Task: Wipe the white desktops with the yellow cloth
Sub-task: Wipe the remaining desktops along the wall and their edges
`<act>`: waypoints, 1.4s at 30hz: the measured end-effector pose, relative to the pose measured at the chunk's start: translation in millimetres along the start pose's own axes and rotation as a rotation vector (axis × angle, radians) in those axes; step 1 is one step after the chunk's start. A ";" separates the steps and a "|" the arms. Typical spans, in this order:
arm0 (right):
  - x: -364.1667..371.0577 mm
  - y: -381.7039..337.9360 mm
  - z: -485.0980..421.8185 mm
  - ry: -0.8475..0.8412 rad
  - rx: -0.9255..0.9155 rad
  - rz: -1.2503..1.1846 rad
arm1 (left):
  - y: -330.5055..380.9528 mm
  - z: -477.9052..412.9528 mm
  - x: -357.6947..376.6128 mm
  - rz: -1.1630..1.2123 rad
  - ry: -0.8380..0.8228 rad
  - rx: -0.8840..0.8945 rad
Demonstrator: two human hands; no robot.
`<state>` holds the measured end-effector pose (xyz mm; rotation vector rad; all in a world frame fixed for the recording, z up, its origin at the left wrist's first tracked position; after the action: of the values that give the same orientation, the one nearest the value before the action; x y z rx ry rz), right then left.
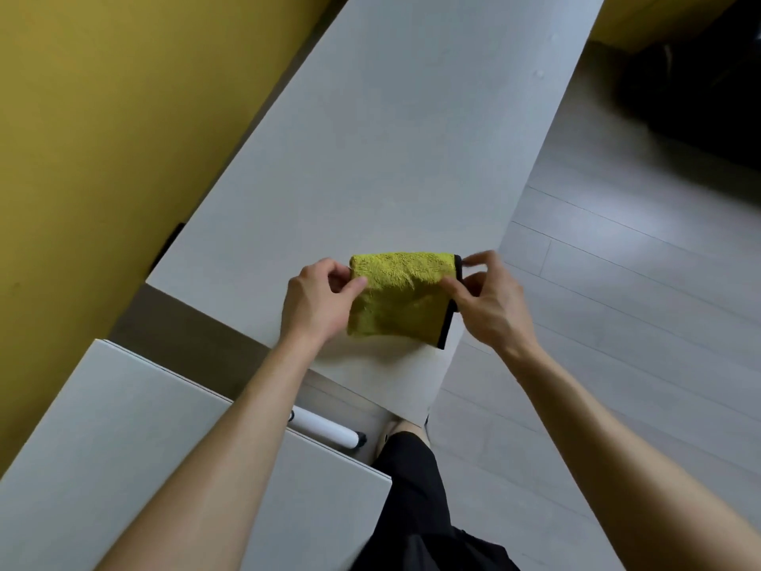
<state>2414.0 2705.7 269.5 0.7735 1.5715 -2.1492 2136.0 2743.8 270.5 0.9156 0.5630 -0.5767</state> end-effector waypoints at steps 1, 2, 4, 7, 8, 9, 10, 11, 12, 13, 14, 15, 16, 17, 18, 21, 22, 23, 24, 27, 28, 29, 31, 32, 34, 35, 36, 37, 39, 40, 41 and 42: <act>-6.9 -8.0 1.6 0.019 -0.026 -0.012 | 4.2 3.7 -8.7 0.002 0.038 0.036; -12.7 -13.5 -0.7 0.044 -0.046 -0.010 | 8.5 4.7 -15.8 0.009 0.082 0.063; -18.8 -15.4 -14.1 0.106 -0.067 0.051 | 14.4 -0.8 -24.6 0.005 0.178 0.085; -3.5 -20.6 -31.5 0.106 -0.282 0.355 | 2.4 -23.2 -17.6 -0.129 0.167 0.048; 16.4 -21.5 -32.1 0.016 -0.424 0.420 | -8.9 -28.7 -9.4 -0.210 0.095 0.018; 40.5 -21.5 -29.2 -0.109 -0.567 0.477 | -22.3 -31.2 -1.2 -0.312 0.016 -0.014; 65.3 -19.3 -24.3 -0.229 -0.682 0.551 | -36.9 -32.3 5.9 -0.438 -0.053 -0.032; 85.3 -17.4 -18.2 -0.316 -0.747 0.623 | -49.1 -31.2 11.8 -0.573 -0.108 -0.026; 99.0 -15.2 -16.0 -0.353 -0.776 0.670 | -58.5 -28.4 16.5 -0.686 -0.157 -0.002; 106.9 -16.3 -17.8 -0.349 -0.797 0.689 | -66.4 -25.9 20.6 -0.758 -0.195 0.025; 112.0 -19.2 -23.4 -0.325 -0.827 0.706 | -71.9 -25.3 22.2 -0.791 -0.214 0.045; 114.9 -24.9 -30.7 -0.300 -0.862 0.728 | -74.6 -27.9 22.0 -0.807 -0.216 0.059; 117.8 -30.8 -39.4 -0.288 -0.904 0.744 | -75.8 -32.0 19.8 -0.820 -0.210 0.066; 120.7 -36.2 -45.5 -0.300 -0.951 0.749 | -78.0 -36.8 17.2 -0.828 -0.207 0.054; 124.5 -38.8 -48.1 -0.316 -0.988 0.737 | -81.4 -40.6 14.7 -0.826 -0.213 0.023; 142.0 -32.9 -27.3 -0.282 -0.932 0.687 | -97.4 -47.3 16.2 -0.796 -0.298 -0.082; 148.1 -29.5 -9.0 -0.277 -0.902 0.681 | -99.4 -47.9 17.8 -0.793 -0.325 -0.085; 153.8 -26.6 12.9 -0.302 -0.904 0.679 | -100.7 -47.7 18.2 -0.796 -0.342 -0.085; 156.5 -22.5 33.0 -0.346 -0.940 0.680 | -101.7 -46.5 17.8 -0.804 -0.360 -0.088; 132.4 -8.4 24.0 -0.426 -1.071 0.682 | -99.6 -45.9 18.9 -0.825 -0.433 -0.107; 118.5 -1.4 -2.7 -0.397 -1.030 0.698 | -98.7 -45.1 18.3 -0.825 -0.444 -0.113; 102.4 4.1 -36.9 -0.323 -0.951 0.721 | -98.4 -44.5 17.9 -0.825 -0.446 -0.116; 72.6 5.9 -110.5 -0.173 -0.778 0.772 | -99.5 -43.8 18.1 -0.824 -0.449 -0.124; 65.2 3.8 -140.5 -0.152 -0.700 0.795 | -99.8 -43.6 18.2 -0.822 -0.453 -0.127; 66.0 -8.8 -174.6 -0.134 -0.626 0.822 | -99.8 -44.3 18.9 -0.826 -0.458 -0.125; 73.5 -14.6 -175.5 -0.137 -0.611 0.802 | -99.7 -44.2 19.2 -0.827 -0.462 -0.126; 83.6 -19.1 -163.7 -0.140 -0.607 0.768 | -99.3 -43.9 19.1 -0.828 -0.464 -0.128; 97.2 -22.3 -139.7 -0.138 -0.627 0.749 | -98.9 -43.4 18.6 -0.832 -0.460 -0.129; 132.6 -30.2 -61.8 -0.182 -0.779 0.710 | -97.6 -42.4 17.9 -0.838 -0.456 -0.136; 151.4 -30.4 -17.6 -0.257 -0.865 0.686 | -96.7 -41.5 18.0 -0.834 -0.456 -0.138; 164.3 -28.5 21.0 -0.343 -0.947 0.669 | -95.9 -41.0 17.5 -0.832 -0.453 -0.133; 167.8 -25.7 45.5 -0.409 -1.011 0.662 | -95.3 -40.7 17.1 -0.831 -0.450 -0.126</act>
<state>2257.9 2674.8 194.7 0.3688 1.5820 -0.7933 2076.1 2728.5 185.7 0.3733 0.5463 -1.4359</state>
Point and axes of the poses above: each hand's wrist, its own z-axis away from the middle knuckle, its own x-axis out of the palm, y = z × x, the point moved 8 cm from there along -z, towards the middle knuckle, and after that the axes turned 11 degrees about -x, right-handed, at the moved point
